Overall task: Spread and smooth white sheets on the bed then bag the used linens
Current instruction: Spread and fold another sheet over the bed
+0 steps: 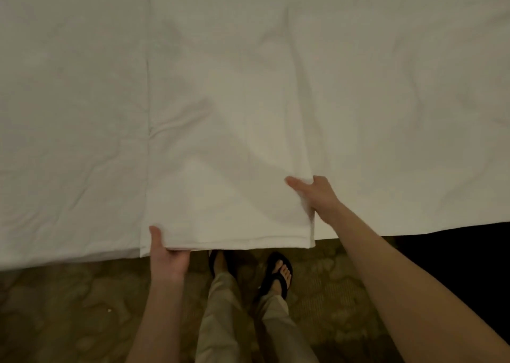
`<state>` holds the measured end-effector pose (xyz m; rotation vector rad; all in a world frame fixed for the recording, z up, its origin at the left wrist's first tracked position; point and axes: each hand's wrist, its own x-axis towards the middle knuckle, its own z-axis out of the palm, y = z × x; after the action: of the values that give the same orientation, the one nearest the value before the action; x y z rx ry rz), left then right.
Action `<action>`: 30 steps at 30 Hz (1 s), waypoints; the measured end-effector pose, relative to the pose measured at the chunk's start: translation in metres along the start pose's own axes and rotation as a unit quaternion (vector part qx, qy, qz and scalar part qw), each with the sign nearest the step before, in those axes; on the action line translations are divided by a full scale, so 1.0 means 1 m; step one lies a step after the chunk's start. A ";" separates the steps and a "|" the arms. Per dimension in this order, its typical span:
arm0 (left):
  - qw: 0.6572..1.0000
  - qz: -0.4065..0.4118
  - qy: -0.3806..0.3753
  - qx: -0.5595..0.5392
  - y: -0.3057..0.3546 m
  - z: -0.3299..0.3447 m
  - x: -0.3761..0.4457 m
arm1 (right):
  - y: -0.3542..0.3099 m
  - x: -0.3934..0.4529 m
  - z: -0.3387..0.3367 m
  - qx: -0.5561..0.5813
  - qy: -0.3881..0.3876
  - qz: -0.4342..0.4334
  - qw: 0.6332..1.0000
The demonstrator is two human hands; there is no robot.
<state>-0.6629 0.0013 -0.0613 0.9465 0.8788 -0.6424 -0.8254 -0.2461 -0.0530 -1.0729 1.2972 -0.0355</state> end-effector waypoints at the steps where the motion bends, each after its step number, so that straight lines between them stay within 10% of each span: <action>1: 1.000 -0.007 0.010 0.008 0.000 -0.007 0.007 | 0.009 0.003 0.004 -0.010 0.015 0.011 1.000; 9: 0.978 -0.017 0.123 0.169 0.023 -0.027 0.011 | 0.003 0.021 -0.002 -0.039 0.011 0.028 0.999; 14: 0.850 0.118 0.276 0.434 0.040 -0.019 0.008 | -0.034 0.042 -0.007 -0.017 0.054 0.002 0.998; 20: 0.813 0.201 0.059 0.543 0.068 0.066 0.049 | -0.084 0.083 0.010 0.016 0.060 -0.022 0.998; 30: 0.777 0.178 -0.082 0.598 0.117 0.217 0.149 | -0.172 0.177 0.027 0.033 0.112 -0.038 0.992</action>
<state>-0.4196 -0.1519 -0.0754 2.0979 -0.0042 -0.9333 -0.6540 -0.4242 -0.0768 -1.0848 1.4444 -0.2612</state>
